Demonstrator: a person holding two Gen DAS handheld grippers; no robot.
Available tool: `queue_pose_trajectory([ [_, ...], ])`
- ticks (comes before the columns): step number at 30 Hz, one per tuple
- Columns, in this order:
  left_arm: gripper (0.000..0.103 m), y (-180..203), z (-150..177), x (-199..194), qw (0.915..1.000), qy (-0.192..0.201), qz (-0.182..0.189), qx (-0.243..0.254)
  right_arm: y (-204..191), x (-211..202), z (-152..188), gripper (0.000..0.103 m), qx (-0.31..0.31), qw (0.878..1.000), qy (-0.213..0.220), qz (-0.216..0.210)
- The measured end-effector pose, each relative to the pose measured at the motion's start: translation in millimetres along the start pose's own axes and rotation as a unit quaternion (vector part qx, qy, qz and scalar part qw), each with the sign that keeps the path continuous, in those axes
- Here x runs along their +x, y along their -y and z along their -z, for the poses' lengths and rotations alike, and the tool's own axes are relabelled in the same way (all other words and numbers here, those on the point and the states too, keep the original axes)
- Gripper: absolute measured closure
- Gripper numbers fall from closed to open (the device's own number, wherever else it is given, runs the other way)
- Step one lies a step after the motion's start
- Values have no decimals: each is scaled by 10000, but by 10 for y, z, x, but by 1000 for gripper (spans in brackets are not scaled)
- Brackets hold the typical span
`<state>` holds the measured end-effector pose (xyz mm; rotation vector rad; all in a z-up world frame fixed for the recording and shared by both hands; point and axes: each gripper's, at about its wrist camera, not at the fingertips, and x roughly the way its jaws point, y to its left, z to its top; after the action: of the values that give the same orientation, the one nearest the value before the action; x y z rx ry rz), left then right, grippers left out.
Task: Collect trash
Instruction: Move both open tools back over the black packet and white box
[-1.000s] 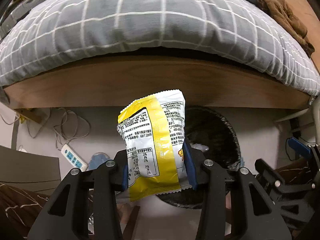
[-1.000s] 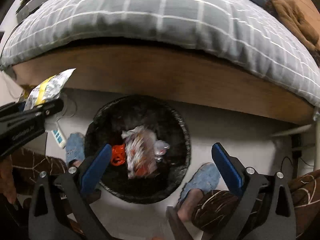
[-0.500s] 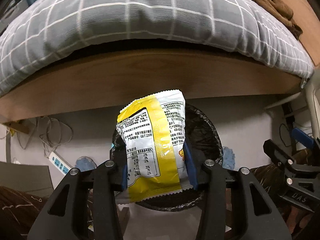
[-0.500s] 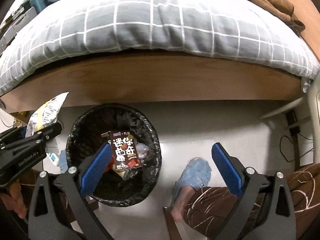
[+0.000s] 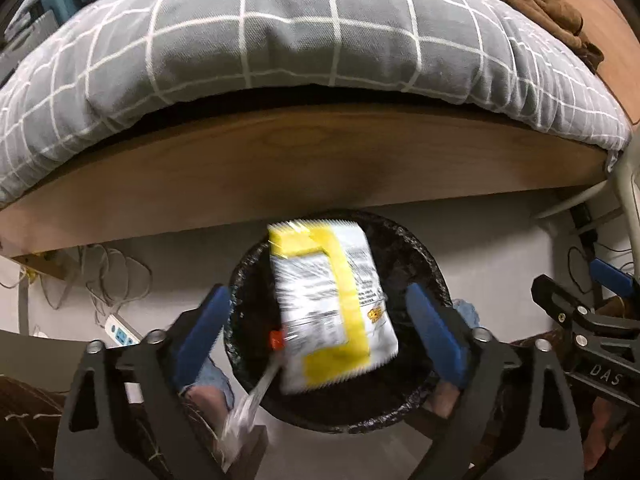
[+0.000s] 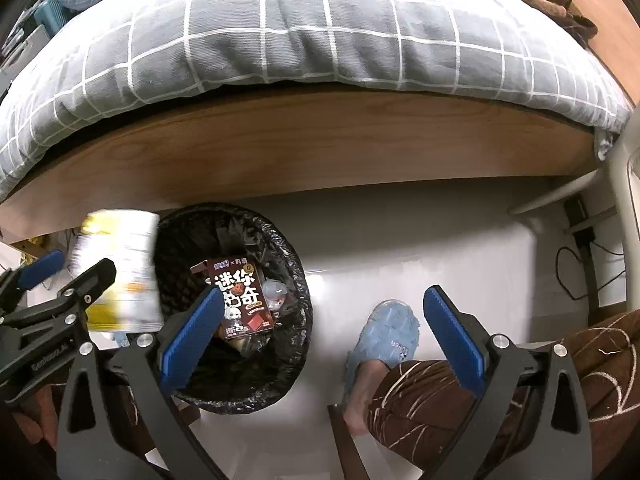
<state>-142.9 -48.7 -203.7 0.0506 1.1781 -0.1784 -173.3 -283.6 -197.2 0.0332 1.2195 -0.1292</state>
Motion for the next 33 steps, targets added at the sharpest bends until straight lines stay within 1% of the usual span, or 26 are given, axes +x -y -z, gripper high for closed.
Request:
queue_pose_trajectory([
  [3,6,-19,-18,-40,10000,69,-54,-25,-11,-20,-1,7,-1,10000,61,7],
  [9,6,-31,-105,-165,9995,262,-151,-21,-24,-180,-81,7,-44,9994,354,-23],
  [14,6,-39,-186,-303,9991,409,-92,-78,-89,-459,-218,7,-238,9953,943,-7],
  [17,6,-46,-265,-454,9981,607,-56,-112,-126,-653,-324,7,-358,9905,1327,-3],
  [20,6,-60,-381,-611,9962,850,-48,-188,-132,-803,-410,7,-439,9853,1653,57],
  [21,6,-84,-430,-667,9952,944,-99,-228,-137,-847,-451,7,-464,9835,1749,72],
  [24,6,-136,-569,-798,9930,1126,-142,-321,-148,-910,-559,7,-541,9798,1925,39],
  [28,6,-166,-792,-959,9890,1419,-288,-311,-124,-1014,-777,7,-537,9743,2180,-151],
  [30,6,-189,-898,-1003,9875,1509,-291,-335,-115,-1041,-854,7,-520,9725,2261,-222],
  [33,6,-184,-1083,-1006,9855,1629,-419,-244,-89,-1046,-1041,7,-500,9709,2321,-319],
])
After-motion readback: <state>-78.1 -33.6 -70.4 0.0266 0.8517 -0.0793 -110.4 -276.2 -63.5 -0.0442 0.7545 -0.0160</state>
